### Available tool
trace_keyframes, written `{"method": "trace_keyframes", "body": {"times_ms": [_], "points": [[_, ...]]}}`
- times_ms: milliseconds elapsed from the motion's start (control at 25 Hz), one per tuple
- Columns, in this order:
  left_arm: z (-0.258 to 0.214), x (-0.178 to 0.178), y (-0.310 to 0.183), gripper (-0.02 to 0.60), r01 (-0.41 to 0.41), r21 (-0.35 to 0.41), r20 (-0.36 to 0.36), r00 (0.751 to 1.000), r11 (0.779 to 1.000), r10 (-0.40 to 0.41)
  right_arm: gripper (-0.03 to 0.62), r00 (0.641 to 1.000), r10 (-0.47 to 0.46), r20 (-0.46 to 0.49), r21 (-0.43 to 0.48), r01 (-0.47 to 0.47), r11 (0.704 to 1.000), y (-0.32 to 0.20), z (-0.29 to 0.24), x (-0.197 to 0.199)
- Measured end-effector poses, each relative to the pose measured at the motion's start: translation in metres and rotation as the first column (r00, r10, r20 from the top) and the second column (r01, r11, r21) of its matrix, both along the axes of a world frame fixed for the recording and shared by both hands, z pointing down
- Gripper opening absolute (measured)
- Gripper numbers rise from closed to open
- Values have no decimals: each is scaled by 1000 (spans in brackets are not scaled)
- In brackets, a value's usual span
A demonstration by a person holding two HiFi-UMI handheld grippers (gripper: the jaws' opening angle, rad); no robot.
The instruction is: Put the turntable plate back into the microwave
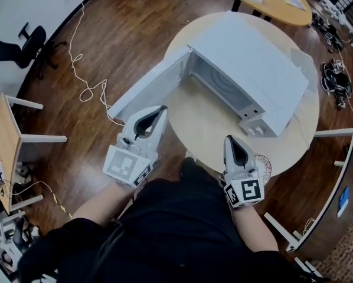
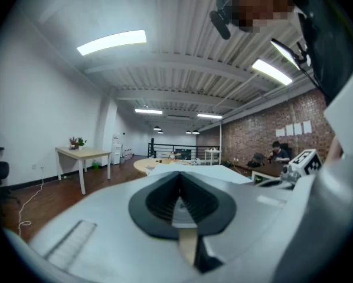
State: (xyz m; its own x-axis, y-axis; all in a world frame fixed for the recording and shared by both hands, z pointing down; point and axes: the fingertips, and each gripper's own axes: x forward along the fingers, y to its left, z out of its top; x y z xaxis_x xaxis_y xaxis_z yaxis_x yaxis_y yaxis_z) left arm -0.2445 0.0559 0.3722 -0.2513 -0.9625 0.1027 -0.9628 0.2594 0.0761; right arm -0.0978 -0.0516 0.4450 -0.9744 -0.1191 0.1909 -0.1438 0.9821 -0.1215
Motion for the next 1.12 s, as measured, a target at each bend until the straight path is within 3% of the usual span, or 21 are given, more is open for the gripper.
{"method": "trace_keyframes", "body": {"times_ms": [520,960,1120], "points": [[0,-24,-81,5,-73,-24,-8,997,997,72,2,997,68,-25,-52,-69,996,-57,14,-8],[-10,-34,-101,5,-72,-68,30,997,995,74,2,1000,30,-1,-118,-30,993,-58,23,-31],[-7,-32,-101,5,-87,-64,13,996,994,88,2,999,36,10,-121,-34,992,-57,24,-29]]}}
